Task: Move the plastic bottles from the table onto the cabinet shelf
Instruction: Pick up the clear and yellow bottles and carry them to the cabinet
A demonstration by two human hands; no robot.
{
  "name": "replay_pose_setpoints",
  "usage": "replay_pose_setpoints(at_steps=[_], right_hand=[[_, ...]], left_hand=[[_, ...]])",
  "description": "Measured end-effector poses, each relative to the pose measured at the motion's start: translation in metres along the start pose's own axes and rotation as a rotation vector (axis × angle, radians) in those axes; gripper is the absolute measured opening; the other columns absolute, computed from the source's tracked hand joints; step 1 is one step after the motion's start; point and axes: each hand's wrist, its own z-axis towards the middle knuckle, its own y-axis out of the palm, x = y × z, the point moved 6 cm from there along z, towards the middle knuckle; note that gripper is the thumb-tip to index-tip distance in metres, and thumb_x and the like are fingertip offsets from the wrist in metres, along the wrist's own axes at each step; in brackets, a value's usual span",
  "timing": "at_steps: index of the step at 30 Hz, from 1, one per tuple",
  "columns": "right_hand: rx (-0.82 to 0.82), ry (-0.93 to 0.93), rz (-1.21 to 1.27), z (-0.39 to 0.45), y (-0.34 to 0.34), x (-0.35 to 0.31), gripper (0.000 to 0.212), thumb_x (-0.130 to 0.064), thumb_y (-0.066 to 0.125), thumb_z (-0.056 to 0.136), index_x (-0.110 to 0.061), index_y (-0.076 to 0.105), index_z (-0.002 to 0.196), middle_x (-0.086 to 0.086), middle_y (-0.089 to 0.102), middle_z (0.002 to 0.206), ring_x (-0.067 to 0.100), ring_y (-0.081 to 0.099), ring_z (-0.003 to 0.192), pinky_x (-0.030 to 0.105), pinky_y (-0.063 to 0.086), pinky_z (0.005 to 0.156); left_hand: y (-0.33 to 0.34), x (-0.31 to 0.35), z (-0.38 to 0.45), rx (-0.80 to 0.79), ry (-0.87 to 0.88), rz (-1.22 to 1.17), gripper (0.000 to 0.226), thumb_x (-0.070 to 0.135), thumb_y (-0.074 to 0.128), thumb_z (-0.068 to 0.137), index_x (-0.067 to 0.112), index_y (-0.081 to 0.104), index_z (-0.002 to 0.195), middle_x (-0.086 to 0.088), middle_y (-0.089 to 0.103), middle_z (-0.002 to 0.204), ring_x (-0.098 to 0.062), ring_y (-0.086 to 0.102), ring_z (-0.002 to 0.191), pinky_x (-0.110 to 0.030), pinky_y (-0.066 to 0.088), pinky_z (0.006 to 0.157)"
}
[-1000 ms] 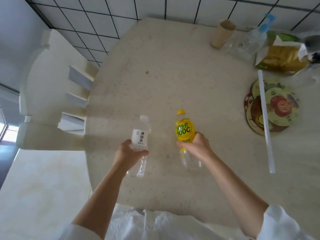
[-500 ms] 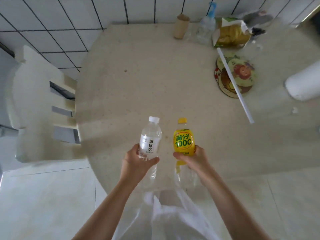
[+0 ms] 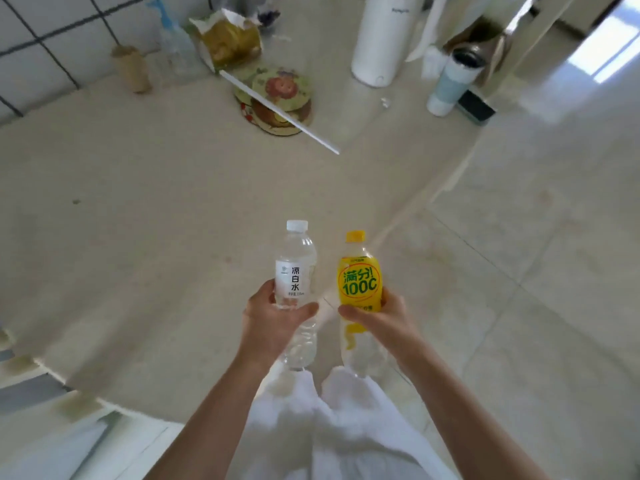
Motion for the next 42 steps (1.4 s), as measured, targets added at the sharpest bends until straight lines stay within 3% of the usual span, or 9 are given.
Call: replay_pose_setpoints(at_steps=[3,8,14,21,26,33,36,38,42], right_hand=[[0.089,-0.004,0.104,-0.021,-0.042,0.022,0.034,-0.004,0.08,0.07,-0.006,0.067,0.101,0.013,0.073,0.092,0.014,0.07,0.07,0.03,0.059,0.06],[0.278,0.022,0.201,-0.062,-0.125,0.075,0.039,-0.017,0.086,0.063,-0.019,0.07,0.098,0.002,0.076,0.089,0.017,0.073,0.077,0.044,0.061,0.072],[0.495,0.062,0.277,-0.129,-0.228,0.148,0.038,-0.017,0.087,0.061,-0.02,0.068,0.094,0.003,0.074,0.088,0.016,0.073,0.073,0.042,0.061,0.067],[0.765,0.188,0.438,-0.217,-0.322,0.252,0.052,-0.033,0.089,0.053,-0.021,0.066,0.098,-0.001,0.074,0.09,0.017,0.072,0.08,0.042,0.06,0.074],[0.947,0.282,0.582,-0.263,-0.369,0.307,0.046,-0.027,0.088,0.061,-0.019,0.064,0.099,-0.002,0.072,0.091,0.013,0.071,0.079,0.029,0.057,0.069],[1.14,0.351,0.735,-0.283,-0.422,0.347,0.045,-0.031,0.088,0.059,-0.02,0.065,0.097,-0.003,0.072,0.09,0.016,0.07,0.084,0.034,0.057,0.077],[1.225,0.365,0.792,-0.289,-0.456,0.36,0.045,-0.03,0.088,0.06,-0.019,0.065,0.097,-0.002,0.072,0.09,0.013,0.071,0.075,0.026,0.056,0.064],[1.281,0.382,0.821,-0.291,-0.48,0.367,0.046,-0.031,0.088,0.059,-0.018,0.065,0.098,-0.001,0.072,0.09,0.011,0.071,0.072,0.021,0.054,0.058],[1.387,0.428,0.889,-0.295,-0.521,0.382,0.056,-0.047,0.084,0.048,-0.023,0.066,0.095,-0.004,0.073,0.089,0.017,0.072,0.077,0.038,0.06,0.074]], left_hand=[[0.044,0.018,-0.013,-0.148,0.058,0.061,0.042,0.019,0.089,0.062,0.022,0.067,0.098,0.006,0.075,0.084,-0.006,0.071,0.075,-0.029,0.056,0.073],[0.135,0.038,-0.053,-0.378,0.153,0.149,0.046,0.015,0.089,0.062,0.021,0.067,0.102,0.005,0.074,0.086,-0.005,0.072,0.074,-0.021,0.053,0.064],[0.25,0.031,-0.128,-0.604,0.194,0.281,0.049,0.019,0.09,0.06,0.019,0.066,0.103,0.002,0.074,0.091,-0.013,0.072,0.082,-0.033,0.058,0.074],[0.383,0.015,-0.234,-0.876,0.257,0.393,0.043,0.014,0.087,0.064,0.022,0.064,0.099,0.006,0.072,0.084,-0.002,0.07,0.071,-0.013,0.051,0.058],[0.461,0.008,-0.289,-1.06,0.308,0.526,0.047,0.017,0.089,0.062,0.022,0.067,0.104,0.005,0.075,0.088,-0.009,0.073,0.078,-0.028,0.059,0.071],[0.558,0.012,-0.333,-1.214,0.356,0.652,0.043,0.013,0.088,0.064,0.02,0.065,0.099,0.003,0.075,0.086,-0.009,0.073,0.075,-0.024,0.056,0.064],[0.615,0.021,-0.354,-1.319,0.409,0.718,0.044,0.014,0.088,0.064,0.021,0.064,0.101,0.004,0.074,0.088,-0.006,0.072,0.074,-0.021,0.055,0.062],[0.652,0.027,-0.365,-1.376,0.433,0.756,0.046,0.017,0.089,0.063,0.022,0.063,0.102,0.003,0.074,0.09,-0.01,0.072,0.078,-0.03,0.059,0.07],[0.723,0.039,-0.39,-1.452,0.535,0.803,0.052,0.023,0.09,0.058,0.024,0.06,0.1,0.002,0.074,0.087,-0.015,0.073,0.08,-0.048,0.059,0.081]])
